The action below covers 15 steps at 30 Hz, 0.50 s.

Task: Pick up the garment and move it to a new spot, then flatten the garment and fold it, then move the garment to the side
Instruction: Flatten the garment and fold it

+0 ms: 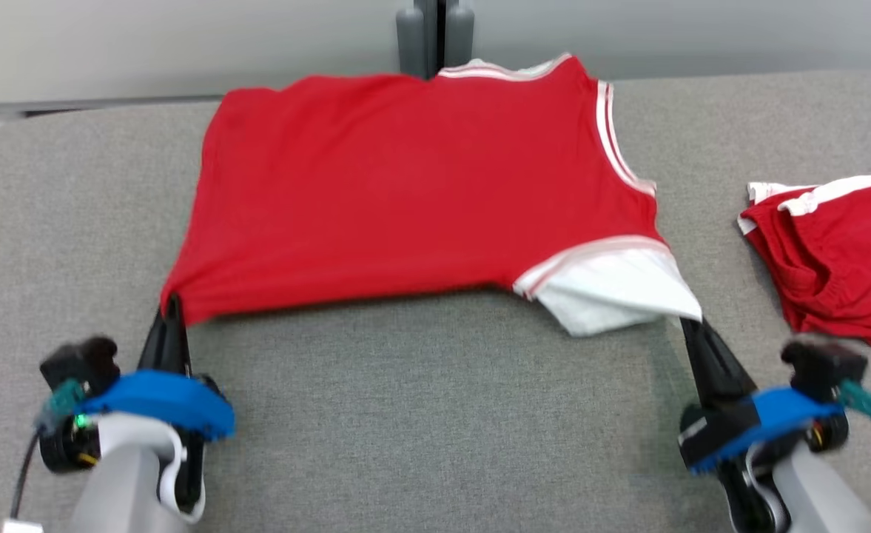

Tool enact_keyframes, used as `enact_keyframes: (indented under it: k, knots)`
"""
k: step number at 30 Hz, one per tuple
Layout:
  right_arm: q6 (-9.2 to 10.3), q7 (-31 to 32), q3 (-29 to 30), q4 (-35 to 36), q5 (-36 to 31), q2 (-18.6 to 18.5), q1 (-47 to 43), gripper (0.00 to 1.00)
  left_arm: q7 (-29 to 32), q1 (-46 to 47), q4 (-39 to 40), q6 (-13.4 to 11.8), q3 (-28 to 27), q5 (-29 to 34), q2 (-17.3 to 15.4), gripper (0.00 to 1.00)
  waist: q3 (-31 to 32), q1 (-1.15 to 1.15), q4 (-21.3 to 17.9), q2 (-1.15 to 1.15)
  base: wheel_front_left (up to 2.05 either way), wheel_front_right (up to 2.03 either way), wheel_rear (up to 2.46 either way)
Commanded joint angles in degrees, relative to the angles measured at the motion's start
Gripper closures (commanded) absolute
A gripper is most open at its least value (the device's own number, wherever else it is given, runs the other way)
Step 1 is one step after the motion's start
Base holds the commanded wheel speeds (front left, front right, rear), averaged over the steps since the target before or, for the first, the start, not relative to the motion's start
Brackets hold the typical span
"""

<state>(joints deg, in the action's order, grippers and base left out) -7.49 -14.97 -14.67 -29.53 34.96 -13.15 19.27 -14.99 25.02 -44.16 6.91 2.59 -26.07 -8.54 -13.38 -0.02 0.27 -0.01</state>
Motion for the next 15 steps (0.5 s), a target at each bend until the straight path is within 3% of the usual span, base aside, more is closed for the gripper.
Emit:
enact_keyframes:
  k: [1, 6, 15]
  knots:
    - [0.00, -0.2, 1.2, 2.2, -0.6, -0.2, -4.0, 1.00, -0.2, -2.8, 2.3, -0.6, -0.3, 0.4, 0.1, 1.00, 1.0, 0.02, -0.3, 0.01, 0.00, 0.00, 0.00]
    - [0.00, 3.3, 6.1, 13.8, -4.4, 1.3, -16.4, 1.00, 1.0, -13.6, 14.2, -3.3, -0.2, 1.5, -0.8, 1.00, 2.4, 0.02, -0.2, 0.01, 0.00, 0.00, 0.00]
    - [0.00, 18.0, 15.0, 36.8, -11.8, 7.1, -33.8, 1.00, 14.4, -31.8, 42.0, -11.1, -0.8, 1.4, -2.0, 1.00, 4.0, 0.02, 0.0, 0.01, 0.00, 0.00, 0.00]
